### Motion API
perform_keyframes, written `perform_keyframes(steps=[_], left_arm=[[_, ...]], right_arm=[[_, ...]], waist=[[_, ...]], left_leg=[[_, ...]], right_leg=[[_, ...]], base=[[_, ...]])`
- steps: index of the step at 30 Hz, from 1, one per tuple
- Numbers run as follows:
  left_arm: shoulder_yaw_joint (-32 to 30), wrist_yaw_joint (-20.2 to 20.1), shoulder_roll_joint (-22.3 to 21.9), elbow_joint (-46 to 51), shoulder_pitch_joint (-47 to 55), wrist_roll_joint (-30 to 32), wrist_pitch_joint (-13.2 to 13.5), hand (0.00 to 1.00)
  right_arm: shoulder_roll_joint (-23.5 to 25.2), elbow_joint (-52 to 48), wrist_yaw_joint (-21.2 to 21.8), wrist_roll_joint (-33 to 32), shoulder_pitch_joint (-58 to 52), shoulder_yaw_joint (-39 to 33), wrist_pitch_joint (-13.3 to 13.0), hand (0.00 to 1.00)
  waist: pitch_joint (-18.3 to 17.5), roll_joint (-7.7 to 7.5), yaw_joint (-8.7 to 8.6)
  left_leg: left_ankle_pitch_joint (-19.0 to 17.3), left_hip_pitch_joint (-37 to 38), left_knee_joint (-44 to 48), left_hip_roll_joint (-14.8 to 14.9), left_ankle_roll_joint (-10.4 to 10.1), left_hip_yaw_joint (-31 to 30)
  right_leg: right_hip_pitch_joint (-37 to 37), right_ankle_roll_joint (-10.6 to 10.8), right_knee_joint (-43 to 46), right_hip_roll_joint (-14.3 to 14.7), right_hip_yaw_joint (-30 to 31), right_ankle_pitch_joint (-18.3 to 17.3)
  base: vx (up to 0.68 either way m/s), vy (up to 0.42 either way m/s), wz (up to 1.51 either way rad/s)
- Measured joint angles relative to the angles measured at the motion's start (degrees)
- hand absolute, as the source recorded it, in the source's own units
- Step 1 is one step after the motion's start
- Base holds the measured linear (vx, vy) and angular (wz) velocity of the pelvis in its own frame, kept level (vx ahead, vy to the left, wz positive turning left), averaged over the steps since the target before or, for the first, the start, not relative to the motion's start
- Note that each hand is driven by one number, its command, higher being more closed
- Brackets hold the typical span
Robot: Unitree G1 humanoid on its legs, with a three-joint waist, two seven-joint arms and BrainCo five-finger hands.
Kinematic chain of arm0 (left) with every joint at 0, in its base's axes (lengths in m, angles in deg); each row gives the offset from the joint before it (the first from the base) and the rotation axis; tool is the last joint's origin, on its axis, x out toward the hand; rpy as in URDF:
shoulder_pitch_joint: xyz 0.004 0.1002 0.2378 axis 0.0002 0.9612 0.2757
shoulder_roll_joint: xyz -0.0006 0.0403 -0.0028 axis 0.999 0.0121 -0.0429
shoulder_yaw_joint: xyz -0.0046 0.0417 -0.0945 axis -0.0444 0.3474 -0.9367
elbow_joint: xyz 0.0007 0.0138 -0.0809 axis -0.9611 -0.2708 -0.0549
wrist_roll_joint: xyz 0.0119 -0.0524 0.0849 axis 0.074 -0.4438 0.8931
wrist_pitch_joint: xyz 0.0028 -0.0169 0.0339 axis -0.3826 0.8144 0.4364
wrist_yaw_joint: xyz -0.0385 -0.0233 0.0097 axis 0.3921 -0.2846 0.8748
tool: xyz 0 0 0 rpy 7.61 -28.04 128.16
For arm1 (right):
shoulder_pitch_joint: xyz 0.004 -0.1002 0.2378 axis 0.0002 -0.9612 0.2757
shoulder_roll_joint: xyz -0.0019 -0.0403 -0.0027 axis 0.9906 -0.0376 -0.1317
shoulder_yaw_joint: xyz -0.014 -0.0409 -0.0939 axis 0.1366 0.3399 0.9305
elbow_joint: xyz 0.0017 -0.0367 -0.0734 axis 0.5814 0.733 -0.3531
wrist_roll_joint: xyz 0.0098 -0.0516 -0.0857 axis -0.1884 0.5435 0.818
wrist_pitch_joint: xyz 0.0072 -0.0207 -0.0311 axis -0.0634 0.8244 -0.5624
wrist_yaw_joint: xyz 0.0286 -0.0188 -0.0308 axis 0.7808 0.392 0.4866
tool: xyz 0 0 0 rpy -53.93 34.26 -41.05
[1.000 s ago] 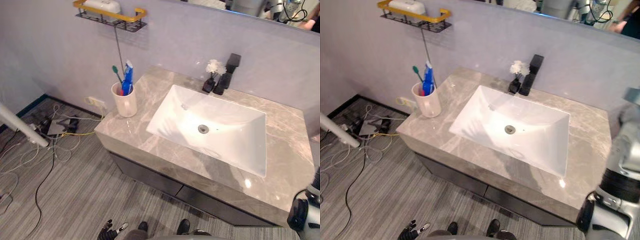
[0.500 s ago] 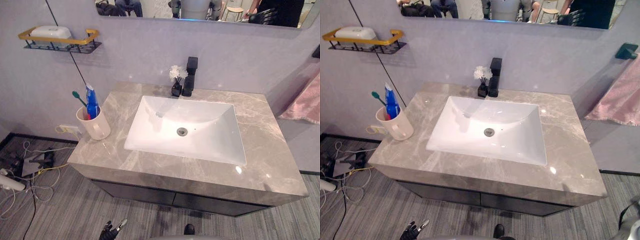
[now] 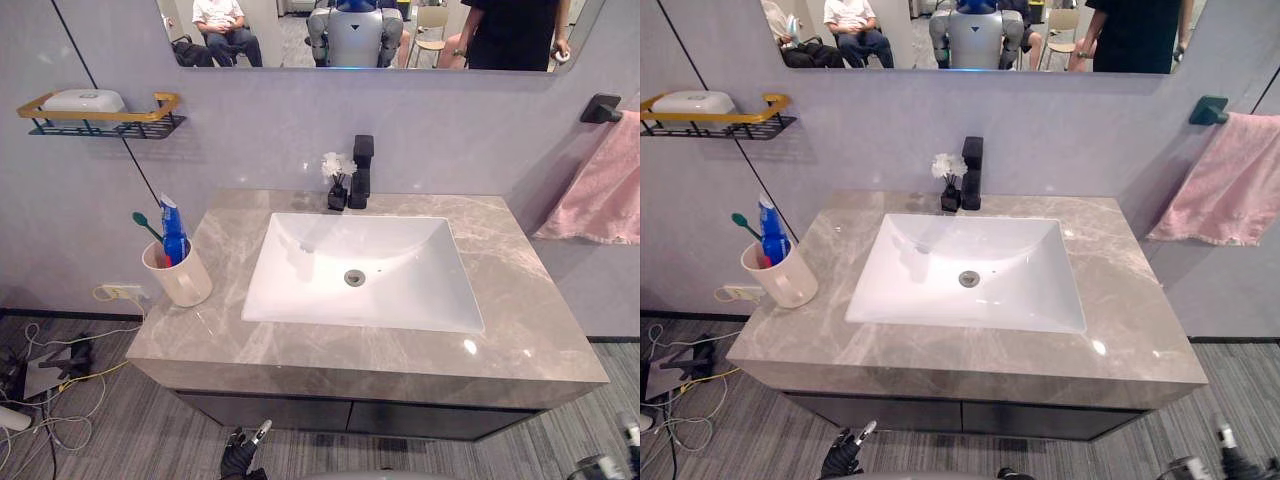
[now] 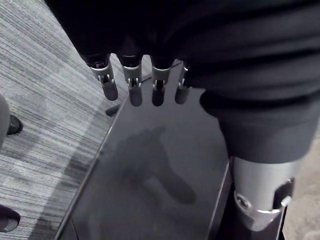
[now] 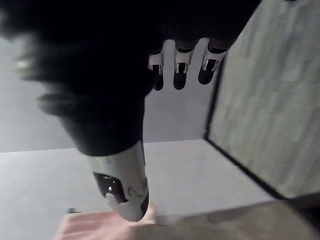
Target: Organize washtable
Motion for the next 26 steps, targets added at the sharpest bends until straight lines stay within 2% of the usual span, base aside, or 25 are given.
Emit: perform_keyframes(steps=[2, 4, 9, 12, 13, 21, 23, 24, 26], left_arm=[[1.51, -0.03, 0.22, -0.09, 0.00, -0.03, 0.00, 0.00], [3.41, -0.26, 0.41, -0.58, -0.65, -0.02, 0.02, 0.00], [3.71, -0.36, 0.58, -1.41, -1.85, 0.01, -0.03, 0.00], [3.72, -0.36, 0.66, -2.03, -2.47, 0.11, 0.02, 0.00], [3.72, -0.37, 0.84, -2.15, -2.64, 0.12, 0.05, 0.00], [3.73, -0.37, 1.25, -3.40, -4.65, 0.29, 0.04, 0.00], [3.76, -0.36, 1.86, -3.39, -4.78, 0.63, 0.07, 0.00], [3.84, -0.37, 2.18, -3.47, -5.02, 0.73, 0.07, 0.00], [4.16, -0.35, 2.27, -3.63, -5.35, 1.34, 0.07, 0.00]], right_arm=[[-0.28, 6.06, 2.51, 0.11, 0.08, 3.41, 1.14, 0.00], [-0.51, 12.04, 6.88, 0.37, 0.08, 7.05, 2.90, 0.00], [-0.59, 17.67, 11.40, 1.37, 0.27, 8.52, 4.14, 0.00], [-0.73, 20.24, 12.27, 2.94, 0.61, 9.67, 4.33, 0.00], [-0.82, 21.57, 12.77, 3.44, 0.92, 10.43, 4.37, 0.00], [-0.98, 27.33, 14.03, 3.52, 1.54, 12.25, 5.35, 0.00], [-1.10, 28.65, 14.11, 3.56, 2.06, 13.61, 5.48, 0.00], [-1.14, 29.22, 14.62, 3.58, 2.41, 14.31, 5.58, 0.00], [-1.17, 29.43, 15.02, 3.51, 2.57, 14.49, 5.51, 0.00]], waist=[[0.33, 0.39, -0.01], [0.74, 0.89, 0.14], [1.15, 0.73, 1.19], [1.31, 0.50, 1.61], [1.66, 0.20, 1.63], [2.12, -0.38, 3.08], [2.73, -1.22, 3.05], [3.12, -1.54, 2.90], [3.21, -1.59, 2.99]], left_leg=[[-0.08, 0.61, -0.41, 0.06, -0.17, 0.09], [-0.47, 1.08, -0.39, 0.33, -0.80, 0.48], [-1.01, 2.02, -0.45, 0.69, -1.90, 0.73], [-1.08, 2.47, -0.53, 0.75, -2.74, 0.73], [-0.98, 2.83, -0.66, 0.74, -4.24, 0.91], [-0.57, 2.93, -0.92, 0.70, -4.67, 0.85], [0.76, 2.80, -1.36, 0.11, -6.06, 0.64], [1.49, 2.81, -1.45, -0.13, -5.10, 0.50], [1.65, 2.68, -1.50, -0.08, -4.84, 0.02]], right_leg=[[0.04, 0.08, 0.74, -0.04, 0.34, -0.54], [0.09, 0.27, 1.72, -0.01, 0.40, -1.38], [0.30, 0.46, 3.19, 0.04, 0.21, -2.70], [0.49, 0.45, 3.38, 0.02, -0.01, -3.02], [0.91, 0.44, 3.31, -0.13, -0.22, -3.10], [1.22, 0.66, 3.15, -0.36, -1.92, -3.78], [1.81, 0.67, 2.70, -0.96, -2.09, -3.77], [2.25, 0.68, 2.24, -1.16, -2.31, -3.76], [2.28, 0.67, 1.75, -1.14, -3.24, -3.73]], base=[[0.03, 0.004, -0.03], [0.04, -0.009, 0.00], [0.04, -0.008, 0.02], [0.05, 0.001, 0.02], [0.06, 0.001, 0.11], [0.04, -0.005, 0.08], [0.00, -0.005, 0.12], [-0.02, -0.017, 0.21], [0.01, -0.014, 0.18]])
